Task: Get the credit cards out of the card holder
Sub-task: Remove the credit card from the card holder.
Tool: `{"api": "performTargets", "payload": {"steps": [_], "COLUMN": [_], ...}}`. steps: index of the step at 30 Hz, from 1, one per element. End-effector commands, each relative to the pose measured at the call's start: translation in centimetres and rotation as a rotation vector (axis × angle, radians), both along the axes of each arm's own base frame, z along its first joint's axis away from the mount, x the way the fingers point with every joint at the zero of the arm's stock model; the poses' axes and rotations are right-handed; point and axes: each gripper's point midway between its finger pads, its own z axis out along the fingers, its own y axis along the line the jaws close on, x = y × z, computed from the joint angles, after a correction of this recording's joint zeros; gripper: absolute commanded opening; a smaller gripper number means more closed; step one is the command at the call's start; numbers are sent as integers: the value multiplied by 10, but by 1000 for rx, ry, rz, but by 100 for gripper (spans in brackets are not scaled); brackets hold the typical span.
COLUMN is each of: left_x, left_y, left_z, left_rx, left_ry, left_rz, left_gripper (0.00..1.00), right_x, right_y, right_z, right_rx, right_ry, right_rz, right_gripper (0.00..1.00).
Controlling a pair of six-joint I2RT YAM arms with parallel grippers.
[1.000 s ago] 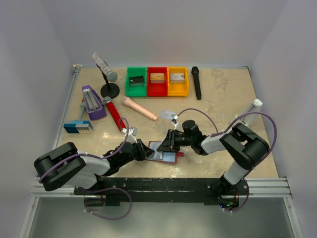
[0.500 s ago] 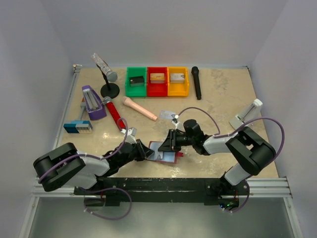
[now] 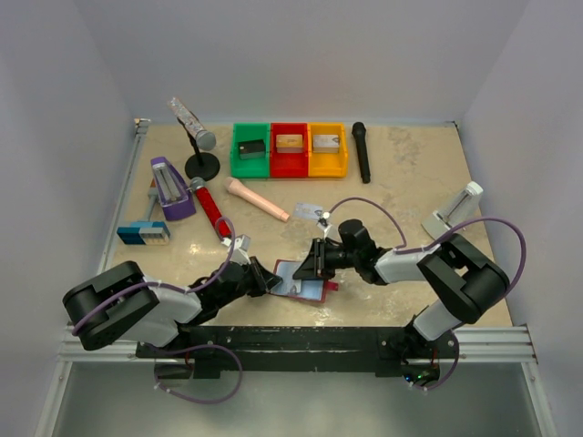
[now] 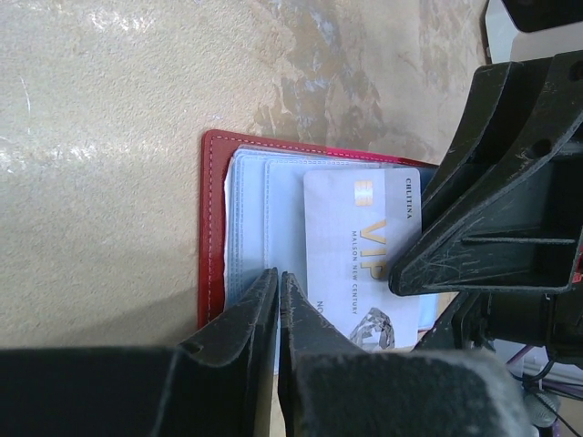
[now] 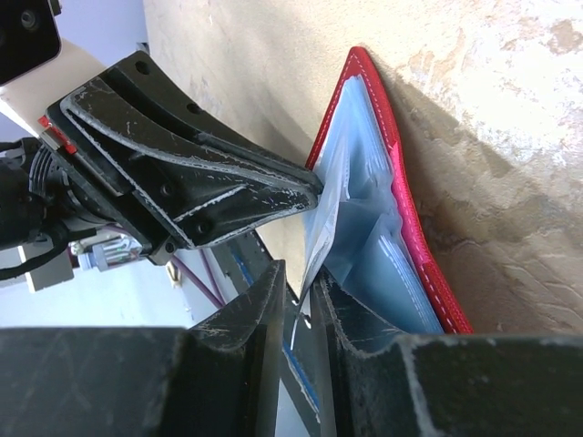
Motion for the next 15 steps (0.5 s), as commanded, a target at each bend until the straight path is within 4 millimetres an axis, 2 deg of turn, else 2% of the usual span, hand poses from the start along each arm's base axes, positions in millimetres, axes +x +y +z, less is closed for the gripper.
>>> {"api": "performTargets", "payload": {"steps": [1,15], "left_x": [-23,-22], "left_y": [24,25], "left_z": [-41,-40], "left_rx": [142,140], "left_ry": [93,88], "left_rz": [-22,-18], "left_gripper": [9,3], "right_x": [4,6], "right_y": [2,-5], "right_z": [24,24], "right_rx": [67,50], "right_ry": [-80,-79], "right_rz": [21,12], "right_gripper": [21,13]}}
